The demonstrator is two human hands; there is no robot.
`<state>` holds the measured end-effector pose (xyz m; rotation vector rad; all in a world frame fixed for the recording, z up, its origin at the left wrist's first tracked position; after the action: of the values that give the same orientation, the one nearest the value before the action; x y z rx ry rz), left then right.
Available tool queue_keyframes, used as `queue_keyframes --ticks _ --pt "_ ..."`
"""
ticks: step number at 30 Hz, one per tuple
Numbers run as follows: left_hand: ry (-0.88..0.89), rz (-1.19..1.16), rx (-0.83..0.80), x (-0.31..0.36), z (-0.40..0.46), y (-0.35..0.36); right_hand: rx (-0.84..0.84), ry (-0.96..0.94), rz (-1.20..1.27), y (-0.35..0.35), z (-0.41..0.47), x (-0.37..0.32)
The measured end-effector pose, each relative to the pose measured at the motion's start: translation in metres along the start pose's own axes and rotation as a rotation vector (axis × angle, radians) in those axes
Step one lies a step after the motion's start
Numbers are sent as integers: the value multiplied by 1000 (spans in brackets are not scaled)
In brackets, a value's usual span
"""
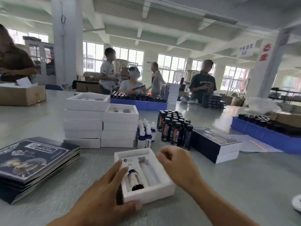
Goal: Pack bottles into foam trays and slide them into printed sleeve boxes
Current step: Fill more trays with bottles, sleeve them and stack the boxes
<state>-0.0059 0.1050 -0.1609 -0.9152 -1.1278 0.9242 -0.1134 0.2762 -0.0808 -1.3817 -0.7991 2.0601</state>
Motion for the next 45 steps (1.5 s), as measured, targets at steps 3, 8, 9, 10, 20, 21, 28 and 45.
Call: queue_keyframes --ticks 3,8,9,10,20,21,28,45 --pt "32 37 -22 6 8 -4 68 258 91 -23 40 64" --pt "45 24 -38 8 20 -1 92 526 25 -24 88 146" --pt "56 -31 -2 7 21 -2 112 547 43 -24 96 152" --pt "57 -116 70 2 22 -7 124 561 51 -23 104 156" --pt "65 -292 336 -15 33 -22 190 634 -61 -8 144 167" --pt "68 -297 341 -15 32 -22 191 631 -62 -8 144 168" --pt "81 -229 300 -7 25 -20 104 549 51 -13 121 155" --pt "216 -46 93 23 18 -7 -122 -210 -454 23 -17 -9"
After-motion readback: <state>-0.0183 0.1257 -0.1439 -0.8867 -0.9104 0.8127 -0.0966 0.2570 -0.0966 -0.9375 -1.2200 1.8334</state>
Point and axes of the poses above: each hand's wrist, its own z-axis towards the middle knuckle, its own y-axis out of the palm, x = y × z, the point moved 10 cm from there along z, towards the middle knuckle, and after that the axes turned 14 degrees about y, right-handed, at the moved point
